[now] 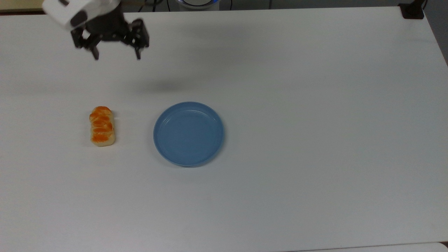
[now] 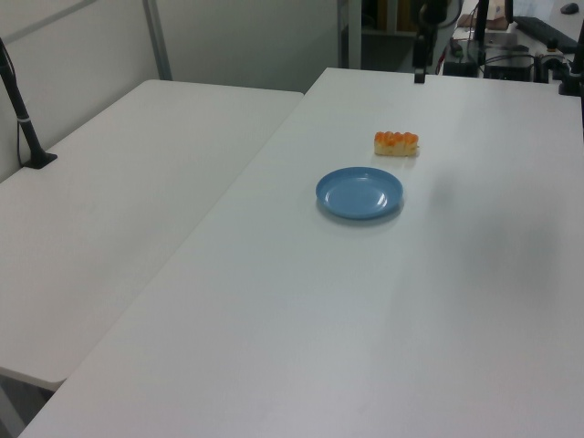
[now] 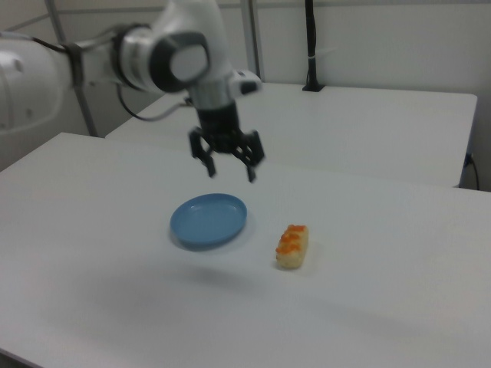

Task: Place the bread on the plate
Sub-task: 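Move the gripper down over the orange-topped bread roll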

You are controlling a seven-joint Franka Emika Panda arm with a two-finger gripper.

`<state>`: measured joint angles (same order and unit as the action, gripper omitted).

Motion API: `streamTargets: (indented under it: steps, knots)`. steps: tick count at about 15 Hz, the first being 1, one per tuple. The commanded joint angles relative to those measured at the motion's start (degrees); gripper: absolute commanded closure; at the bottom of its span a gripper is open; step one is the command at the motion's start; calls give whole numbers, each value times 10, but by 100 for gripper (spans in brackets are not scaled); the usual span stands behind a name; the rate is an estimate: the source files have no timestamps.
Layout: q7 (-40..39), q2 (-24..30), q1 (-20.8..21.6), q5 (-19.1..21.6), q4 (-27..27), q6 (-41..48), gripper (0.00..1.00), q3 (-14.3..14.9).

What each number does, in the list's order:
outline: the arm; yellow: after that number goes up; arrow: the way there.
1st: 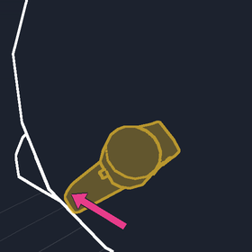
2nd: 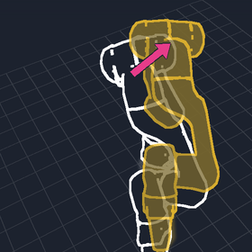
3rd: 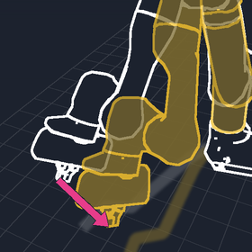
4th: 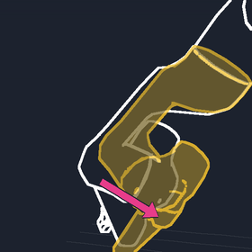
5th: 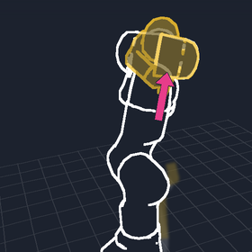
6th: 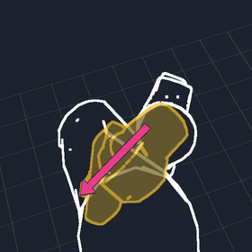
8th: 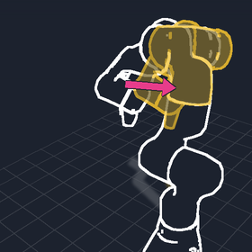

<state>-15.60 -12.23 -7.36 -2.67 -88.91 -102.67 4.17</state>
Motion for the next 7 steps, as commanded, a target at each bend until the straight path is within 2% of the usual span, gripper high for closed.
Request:
streamTargets:
  steps: [1,7]
  knots:
    - [-28,-68,-24,-14,-4,-88,0,3]
    - [-51,-149,-47,-24,-4,-172,0,4]
